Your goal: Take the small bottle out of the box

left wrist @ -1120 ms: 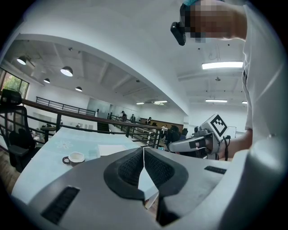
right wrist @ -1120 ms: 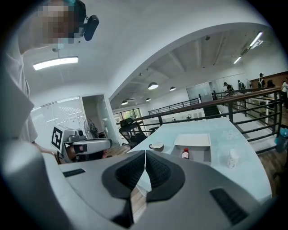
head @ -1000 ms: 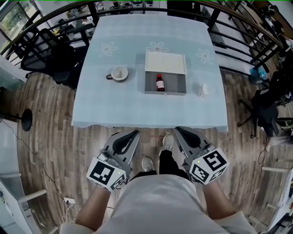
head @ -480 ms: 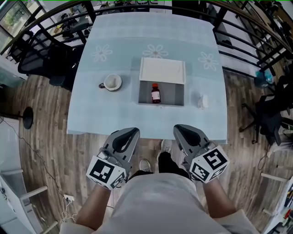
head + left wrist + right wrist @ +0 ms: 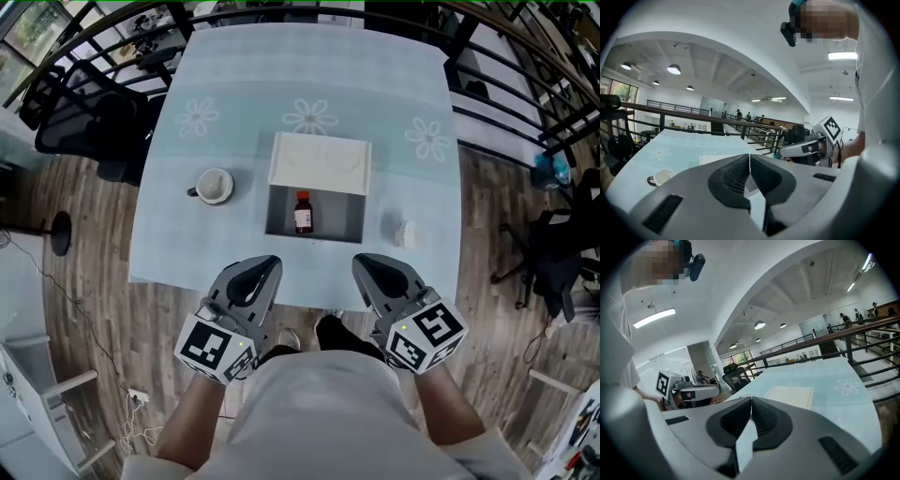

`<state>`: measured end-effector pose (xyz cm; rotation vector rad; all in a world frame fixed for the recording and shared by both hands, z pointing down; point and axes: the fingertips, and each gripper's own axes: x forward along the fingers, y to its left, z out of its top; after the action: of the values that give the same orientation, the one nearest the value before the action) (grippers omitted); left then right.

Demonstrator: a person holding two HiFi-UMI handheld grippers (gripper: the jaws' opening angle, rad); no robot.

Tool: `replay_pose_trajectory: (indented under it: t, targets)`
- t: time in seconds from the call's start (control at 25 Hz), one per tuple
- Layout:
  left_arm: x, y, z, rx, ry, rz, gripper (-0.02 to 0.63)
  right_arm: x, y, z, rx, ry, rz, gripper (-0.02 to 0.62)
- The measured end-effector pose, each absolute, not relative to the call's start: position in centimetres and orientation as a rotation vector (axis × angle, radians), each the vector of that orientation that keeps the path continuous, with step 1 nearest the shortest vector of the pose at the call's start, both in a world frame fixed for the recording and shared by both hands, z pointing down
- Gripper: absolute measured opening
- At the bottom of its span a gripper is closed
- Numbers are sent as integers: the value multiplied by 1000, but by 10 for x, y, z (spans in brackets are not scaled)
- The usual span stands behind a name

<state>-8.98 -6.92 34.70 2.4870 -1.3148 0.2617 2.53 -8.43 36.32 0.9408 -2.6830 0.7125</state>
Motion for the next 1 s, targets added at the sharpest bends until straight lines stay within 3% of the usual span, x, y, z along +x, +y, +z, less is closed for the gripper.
replay_pose_trajectory:
  t: [1.0]
  targets:
    - [-60, -164, 410, 2382, -1403, 408, 23, 73, -175, 394, 911, -2677, 809, 23]
